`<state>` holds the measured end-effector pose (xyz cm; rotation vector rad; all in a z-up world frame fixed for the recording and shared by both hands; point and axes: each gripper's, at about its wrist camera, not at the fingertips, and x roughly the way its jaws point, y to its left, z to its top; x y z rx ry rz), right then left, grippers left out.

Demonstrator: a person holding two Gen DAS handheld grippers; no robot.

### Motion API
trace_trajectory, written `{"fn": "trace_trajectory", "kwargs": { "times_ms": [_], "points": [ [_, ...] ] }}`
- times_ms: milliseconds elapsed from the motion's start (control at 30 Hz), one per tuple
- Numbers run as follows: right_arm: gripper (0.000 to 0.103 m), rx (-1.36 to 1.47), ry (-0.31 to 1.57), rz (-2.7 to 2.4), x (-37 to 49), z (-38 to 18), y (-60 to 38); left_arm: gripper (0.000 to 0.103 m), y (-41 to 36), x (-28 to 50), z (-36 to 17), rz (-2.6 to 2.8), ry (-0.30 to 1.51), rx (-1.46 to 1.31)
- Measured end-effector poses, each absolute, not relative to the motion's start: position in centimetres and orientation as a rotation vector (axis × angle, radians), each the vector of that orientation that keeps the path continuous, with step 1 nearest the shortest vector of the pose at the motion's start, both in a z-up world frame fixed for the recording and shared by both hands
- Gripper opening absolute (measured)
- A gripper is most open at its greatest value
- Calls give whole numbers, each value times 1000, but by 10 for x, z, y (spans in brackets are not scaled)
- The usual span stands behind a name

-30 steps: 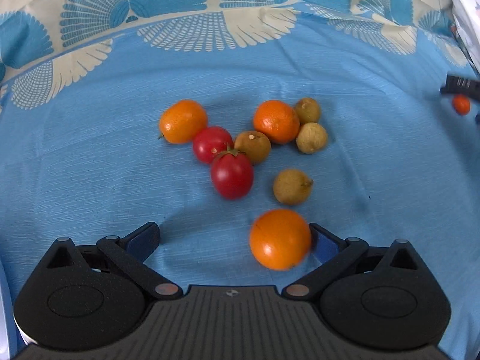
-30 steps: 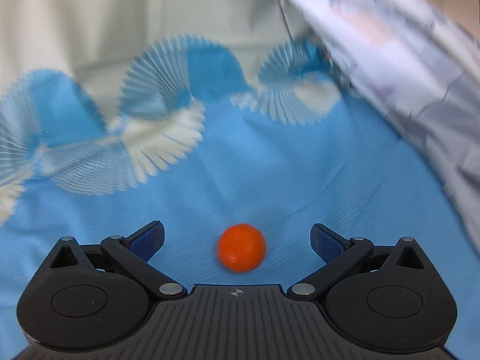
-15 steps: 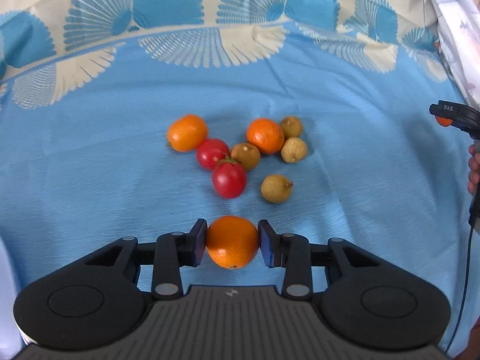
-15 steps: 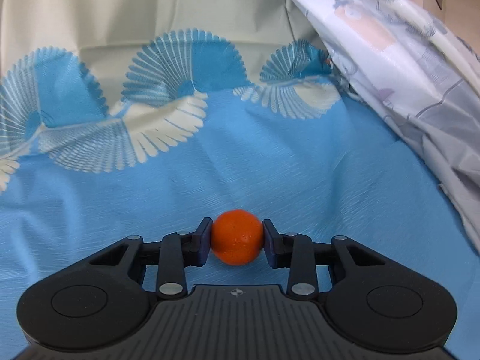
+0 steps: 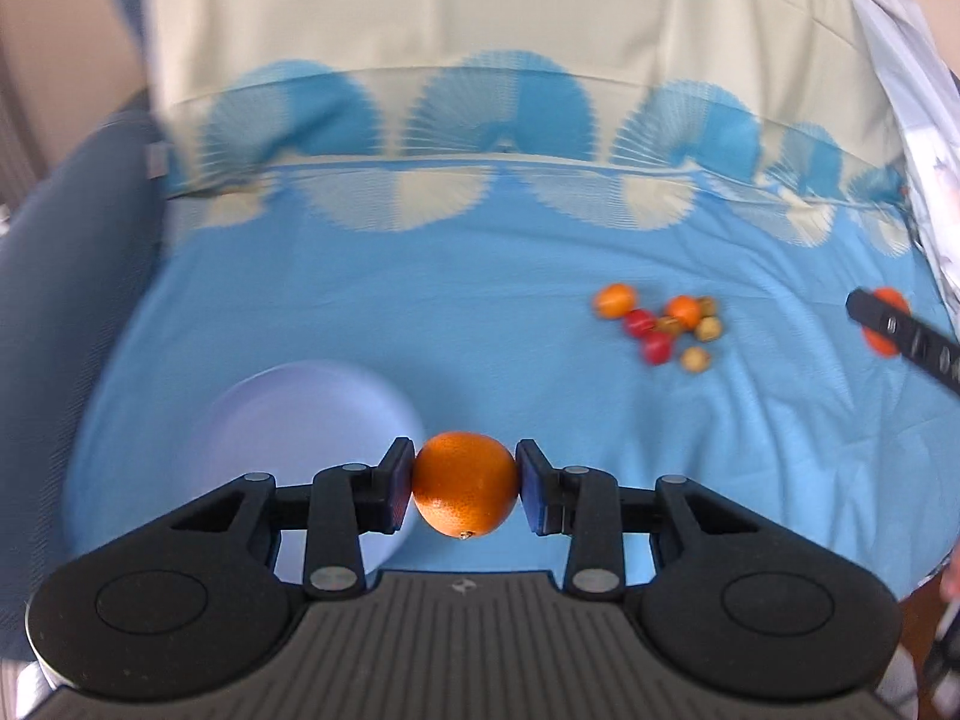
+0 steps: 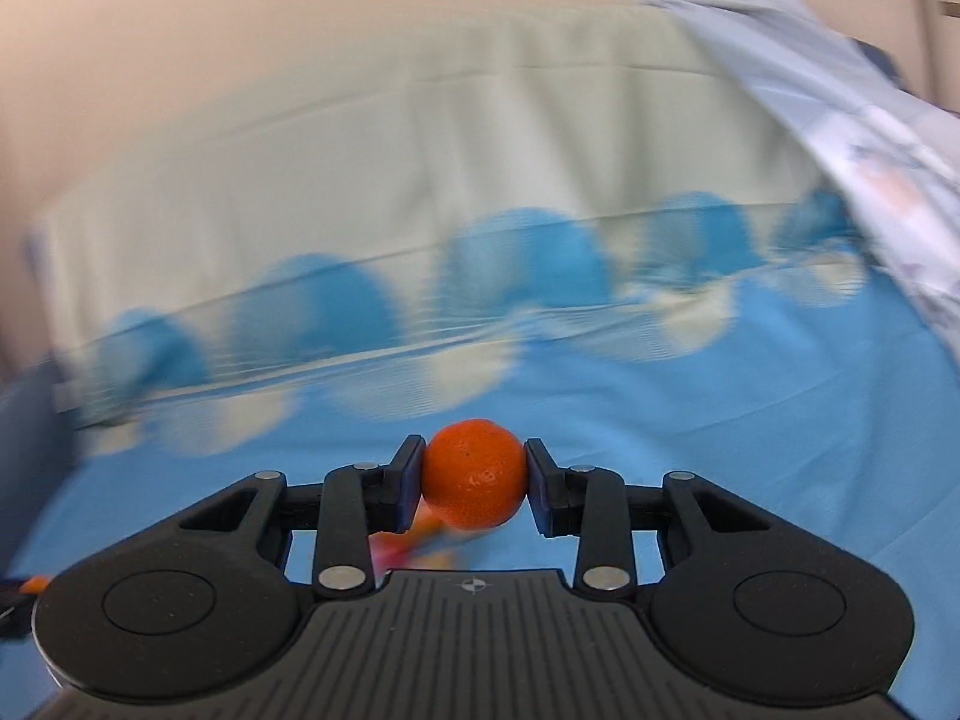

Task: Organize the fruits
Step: 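Carry both oranges onto the pale blue plate and open both tools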

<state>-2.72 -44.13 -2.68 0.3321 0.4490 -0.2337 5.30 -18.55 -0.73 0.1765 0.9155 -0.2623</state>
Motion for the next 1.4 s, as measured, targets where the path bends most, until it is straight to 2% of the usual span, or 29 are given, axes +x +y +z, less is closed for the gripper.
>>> {"fn": "trace_trajectory", "kwargs": {
  "times_ms": [267,600,1000,1400],
  "points": [
    [37,258,520,10,-79,5,-277,41,-65,-12,20,-192,881,94],
    [37,151,599,74,-94,16,-187,41,16,-34,27,-163,837,-24],
    [37,102,660,104,-38,-3,-163,41,22,24,8,-161,860,-49],
    [37,80,746,114,46,-70,-173,41,-17,113,-63,-195,957,10]
  ]
}}
